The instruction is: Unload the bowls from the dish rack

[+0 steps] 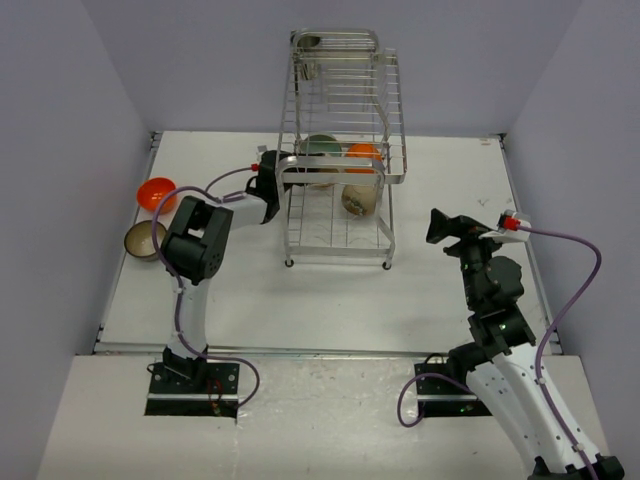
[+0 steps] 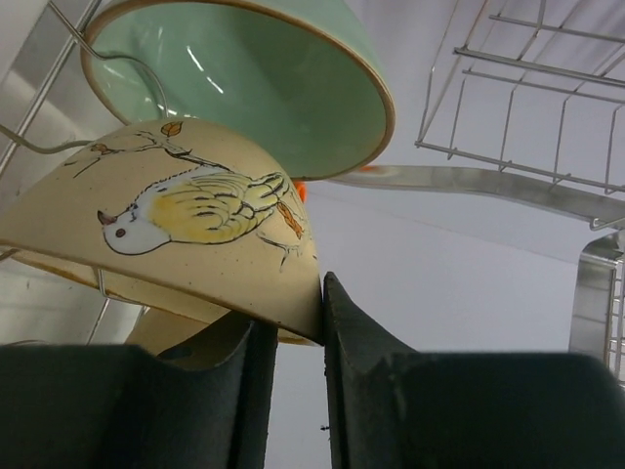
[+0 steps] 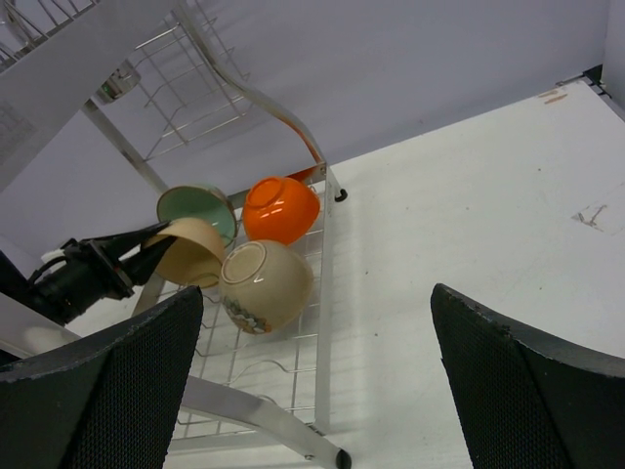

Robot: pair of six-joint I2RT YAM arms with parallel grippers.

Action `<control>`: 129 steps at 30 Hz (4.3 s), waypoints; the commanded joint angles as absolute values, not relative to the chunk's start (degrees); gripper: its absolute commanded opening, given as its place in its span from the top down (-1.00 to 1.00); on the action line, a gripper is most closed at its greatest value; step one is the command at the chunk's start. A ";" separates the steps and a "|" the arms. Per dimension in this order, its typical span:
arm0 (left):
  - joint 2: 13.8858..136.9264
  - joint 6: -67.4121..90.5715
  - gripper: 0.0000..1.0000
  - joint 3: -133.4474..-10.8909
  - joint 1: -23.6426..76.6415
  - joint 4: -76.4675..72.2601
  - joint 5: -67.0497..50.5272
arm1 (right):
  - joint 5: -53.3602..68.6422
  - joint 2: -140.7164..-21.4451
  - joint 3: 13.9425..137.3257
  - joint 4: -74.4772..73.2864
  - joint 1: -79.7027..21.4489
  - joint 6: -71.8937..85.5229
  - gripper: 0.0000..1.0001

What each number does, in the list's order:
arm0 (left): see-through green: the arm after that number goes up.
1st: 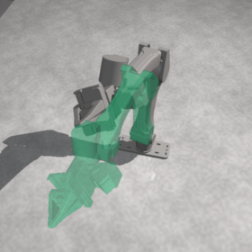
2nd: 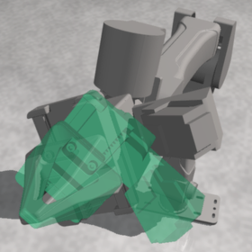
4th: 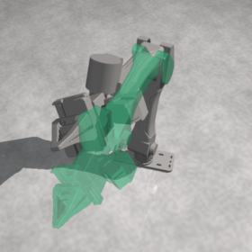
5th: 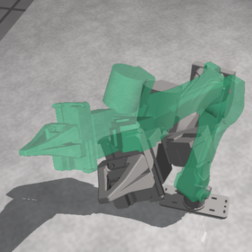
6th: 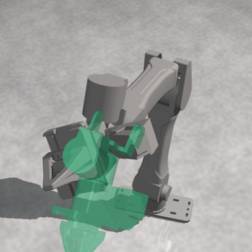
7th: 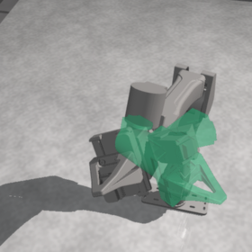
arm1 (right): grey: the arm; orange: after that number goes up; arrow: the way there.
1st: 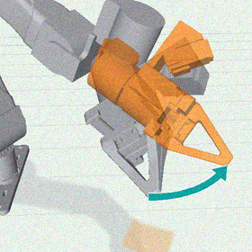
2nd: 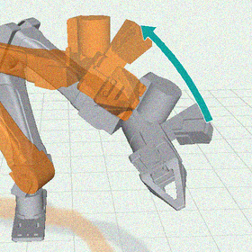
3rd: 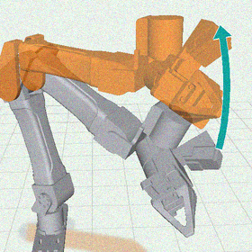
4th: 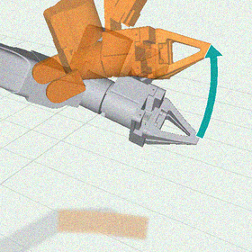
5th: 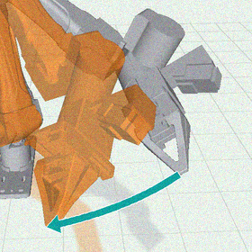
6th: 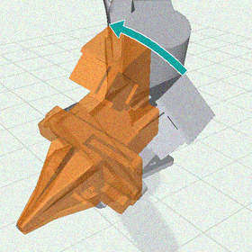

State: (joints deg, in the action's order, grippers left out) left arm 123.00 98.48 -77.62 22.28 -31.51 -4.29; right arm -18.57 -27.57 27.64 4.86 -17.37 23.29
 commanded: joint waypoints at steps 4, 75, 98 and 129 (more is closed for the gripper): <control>123.66 99.14 0.99 -79.98 22.76 -32.87 -2.63 | -19.25 -27.25 27.25 7.47 -17.58 22.50 -0.98; 95.98 57.50 1.00 -82.07 11.43 5.89 -0.81 | -15.73 -26.98 26.98 8.00 -17.49 24.08 -0.98; 106.51 25.05 1.00 -101.67 3.78 50.79 30.59 | -12.22 -26.90 27.07 8.17 -17.58 25.40 -0.98; 127.09 17.31 1.00 -109.43 1.85 55.37 24.96 | -12.92 -25.93 26.98 8.17 -17.58 24.61 -0.98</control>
State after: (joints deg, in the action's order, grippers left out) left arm 127.55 19.27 -107.35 3.22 55.20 24.45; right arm -13.37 -25.63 26.92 6.11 -17.37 24.86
